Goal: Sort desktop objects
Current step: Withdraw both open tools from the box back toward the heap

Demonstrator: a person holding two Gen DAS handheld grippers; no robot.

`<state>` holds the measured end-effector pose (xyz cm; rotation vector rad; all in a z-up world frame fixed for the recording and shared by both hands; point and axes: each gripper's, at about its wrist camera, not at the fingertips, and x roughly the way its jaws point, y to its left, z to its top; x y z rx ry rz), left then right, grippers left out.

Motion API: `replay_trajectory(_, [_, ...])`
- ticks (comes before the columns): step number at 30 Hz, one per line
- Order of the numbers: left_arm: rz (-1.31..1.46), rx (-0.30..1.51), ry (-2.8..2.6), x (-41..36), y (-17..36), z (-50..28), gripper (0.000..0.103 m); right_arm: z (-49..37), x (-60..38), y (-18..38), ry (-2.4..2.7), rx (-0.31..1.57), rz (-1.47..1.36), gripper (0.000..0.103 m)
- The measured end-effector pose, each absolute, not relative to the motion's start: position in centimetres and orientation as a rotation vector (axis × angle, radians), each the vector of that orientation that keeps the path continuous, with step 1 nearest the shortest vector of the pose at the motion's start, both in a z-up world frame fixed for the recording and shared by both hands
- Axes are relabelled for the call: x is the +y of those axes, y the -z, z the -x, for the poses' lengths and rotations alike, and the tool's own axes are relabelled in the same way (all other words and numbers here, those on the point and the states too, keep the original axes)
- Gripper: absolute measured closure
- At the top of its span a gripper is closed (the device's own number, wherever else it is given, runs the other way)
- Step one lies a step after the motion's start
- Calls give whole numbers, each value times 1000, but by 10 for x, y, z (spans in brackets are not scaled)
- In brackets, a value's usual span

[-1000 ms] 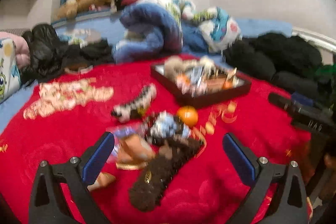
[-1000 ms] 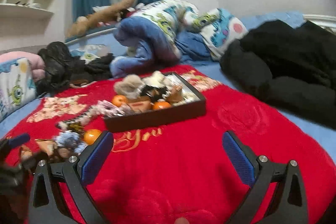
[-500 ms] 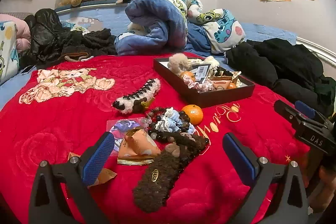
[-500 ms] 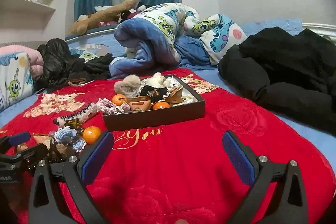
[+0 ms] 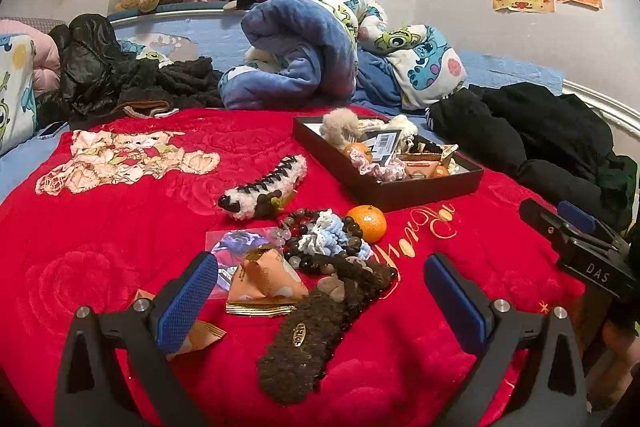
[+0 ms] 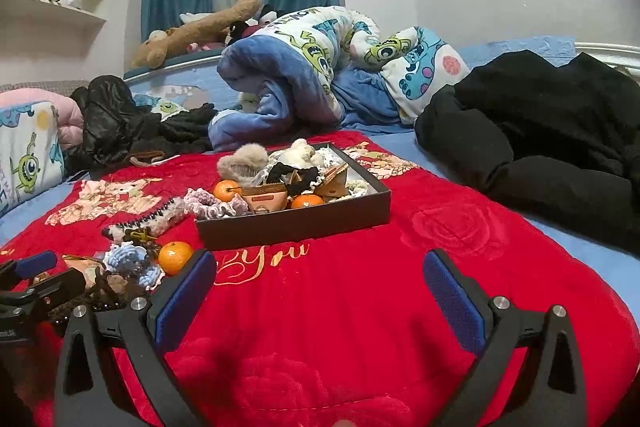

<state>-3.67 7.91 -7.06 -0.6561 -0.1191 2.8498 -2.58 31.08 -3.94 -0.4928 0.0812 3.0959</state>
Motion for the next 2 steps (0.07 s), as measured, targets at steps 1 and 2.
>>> replay_trajectory(1, [653,-119,-2849,79,71,36,0,26,311,39,-3095,80,493,0])
replay_trajectory(2, [651,-119,-2849,79,70,36,0,26,311,39,-3095,78,492,0])
